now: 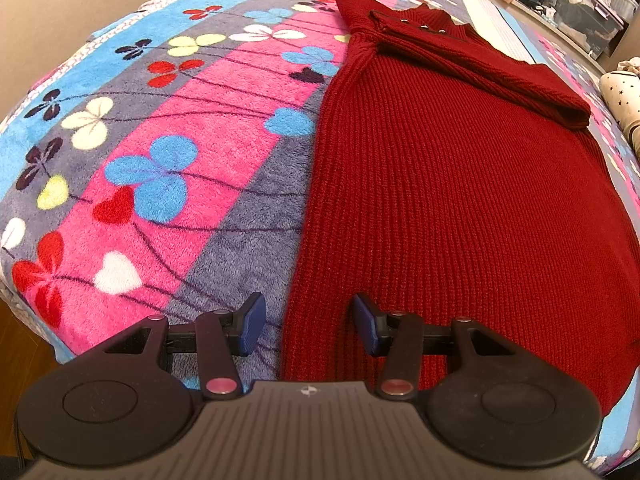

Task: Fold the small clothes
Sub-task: 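Grasp the sweater hem with the left gripper while the right gripper grasps beside it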

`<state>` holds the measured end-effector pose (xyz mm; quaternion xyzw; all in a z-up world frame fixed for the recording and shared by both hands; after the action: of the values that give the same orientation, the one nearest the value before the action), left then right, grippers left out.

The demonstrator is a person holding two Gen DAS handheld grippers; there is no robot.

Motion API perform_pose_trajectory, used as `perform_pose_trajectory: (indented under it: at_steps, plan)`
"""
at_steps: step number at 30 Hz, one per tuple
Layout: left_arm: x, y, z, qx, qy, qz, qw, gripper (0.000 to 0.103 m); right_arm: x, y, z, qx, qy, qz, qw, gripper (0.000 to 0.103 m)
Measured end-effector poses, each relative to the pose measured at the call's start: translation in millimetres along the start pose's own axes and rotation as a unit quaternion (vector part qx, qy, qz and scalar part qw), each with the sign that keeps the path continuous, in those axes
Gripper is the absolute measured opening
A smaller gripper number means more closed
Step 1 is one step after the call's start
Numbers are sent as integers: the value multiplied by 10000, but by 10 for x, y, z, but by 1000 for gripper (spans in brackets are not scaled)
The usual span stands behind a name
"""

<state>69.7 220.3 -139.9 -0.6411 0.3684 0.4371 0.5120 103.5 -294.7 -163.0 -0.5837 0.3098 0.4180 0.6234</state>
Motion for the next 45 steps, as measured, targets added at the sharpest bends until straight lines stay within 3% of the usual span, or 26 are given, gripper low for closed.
perform_pose_trajectory:
  at_steps: [7,9,11,13,15,17,19,21,24,25,27,28,31,34,37,40,45]
  plan:
    - [-6,4,-33,155,-87,-64,9998,51,-75,-31,14,1,-165,-118,9998,10]
    - [-37,11,-84,244,14,-133,9996,24,-157,-74,-31,220,-390,-270,9986,8]
    - [-130,0,-136,460,-226,-424,9978,13,-238,-117,-53,361,-615,-448,9964,8]
    - [-262,-1,-233,710,-276,-780,9940,13,-239,-122,-51,362,-639,-498,9961,9]
    - [-333,6,-309,747,-37,-933,9928,13,-154,-87,-50,331,-483,-317,9978,14]
    - [-277,22,-335,748,108,-763,9942,14,-56,-45,-32,258,-373,-74,9989,33]
    - [-172,38,-297,679,52,-508,9964,19,-16,-33,-2,177,-312,-28,9994,34]
    - [-65,55,-211,456,19,-211,9987,32,-16,-32,15,146,-301,-21,9994,35]
    - [-46,47,-147,222,166,-118,9995,33,4,-34,8,164,-306,10,9994,37]
    - [-49,61,-141,234,165,-127,9995,33,6,-35,15,145,-302,14,9994,37]
    - [-125,42,-155,252,134,-346,9990,11,0,-33,32,92,-307,13,9995,30]
    - [-210,10,-153,250,67,-605,9978,11,-14,-47,43,60,-332,-10,9994,13]
    - [-440,-36,-239,470,81,-1220,9914,11,-151,-112,14,187,-484,-294,9982,11]
    - [-302,8,-293,558,216,-832,9947,12,-267,-177,-76,494,-610,-623,9950,11]
    - [-107,66,-249,466,82,-342,9983,16,-145,-144,-136,642,-567,-332,9958,16]
    - [-117,62,-190,279,221,-287,9990,18,-2,-59,-70,418,-440,49,9981,25]
    - [-85,62,-189,271,218,-246,9991,18,-13,-34,14,229,-386,42,9990,28]
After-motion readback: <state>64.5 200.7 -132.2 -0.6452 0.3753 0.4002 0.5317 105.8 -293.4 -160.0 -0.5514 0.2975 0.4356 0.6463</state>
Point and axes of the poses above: each gripper's, at about its wrist camera, not at the fingertips, and x roughly the way its jaws point, z to its left, y to its underside, the point moved 7 cm from there along x, roughly the way its jaws point, and after that the axes turned 9 degrees about z, right-handed, at the moved point
